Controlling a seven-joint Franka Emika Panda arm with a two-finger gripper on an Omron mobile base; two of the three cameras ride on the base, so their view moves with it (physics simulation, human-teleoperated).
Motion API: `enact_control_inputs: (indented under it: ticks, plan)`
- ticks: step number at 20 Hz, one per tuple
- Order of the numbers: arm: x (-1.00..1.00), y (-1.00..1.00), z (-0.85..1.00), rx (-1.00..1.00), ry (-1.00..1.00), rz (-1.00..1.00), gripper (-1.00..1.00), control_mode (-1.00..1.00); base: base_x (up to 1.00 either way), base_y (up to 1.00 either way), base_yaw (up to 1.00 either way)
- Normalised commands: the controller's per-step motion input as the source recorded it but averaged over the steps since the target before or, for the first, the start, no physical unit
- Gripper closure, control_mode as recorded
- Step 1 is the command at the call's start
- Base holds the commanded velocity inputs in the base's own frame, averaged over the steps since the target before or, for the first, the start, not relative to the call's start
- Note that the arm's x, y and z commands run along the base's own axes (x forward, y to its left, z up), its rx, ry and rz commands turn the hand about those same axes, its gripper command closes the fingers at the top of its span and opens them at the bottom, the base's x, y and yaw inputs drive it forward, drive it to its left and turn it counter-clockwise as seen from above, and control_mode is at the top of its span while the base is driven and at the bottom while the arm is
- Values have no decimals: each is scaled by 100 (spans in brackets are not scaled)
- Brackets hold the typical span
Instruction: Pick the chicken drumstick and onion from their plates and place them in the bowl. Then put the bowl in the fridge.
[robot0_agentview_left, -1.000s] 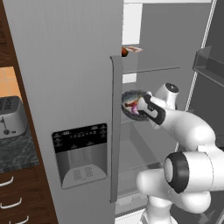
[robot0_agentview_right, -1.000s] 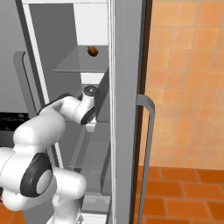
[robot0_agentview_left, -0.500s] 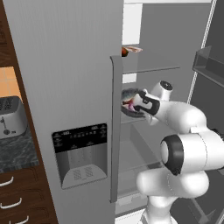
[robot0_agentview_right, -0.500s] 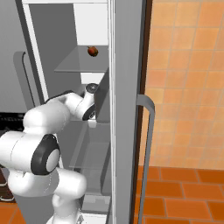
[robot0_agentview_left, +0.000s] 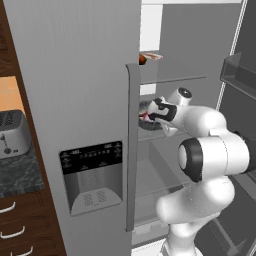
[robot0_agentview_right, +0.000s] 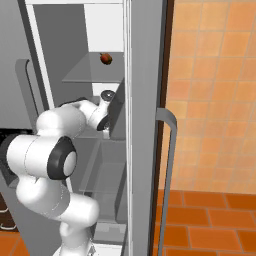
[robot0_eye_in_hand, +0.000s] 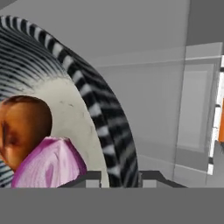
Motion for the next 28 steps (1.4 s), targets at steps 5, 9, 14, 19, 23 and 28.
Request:
enact_control_inputs:
  ticks: [5, 9, 14, 19, 23, 28]
  plan:
    - [1, 0, -9, 0, -17, 0, -100, -100, 0, 0, 0]
    - [-25, 0, 0, 0, -30, 0, -100, -100, 0, 0, 0]
    - [-46, 0, 49, -2, -20, -3, -100, -100, 0, 0, 0]
    - [-88, 3, 61, -3, -4, -11, -100, -100, 0, 0, 0]
    - [-88, 0, 91, -3, 0, -22, -100, -100, 0, 0, 0]
    - [-62, 0, 77, 0, 7, -5, -100, -100, 0, 0, 0]
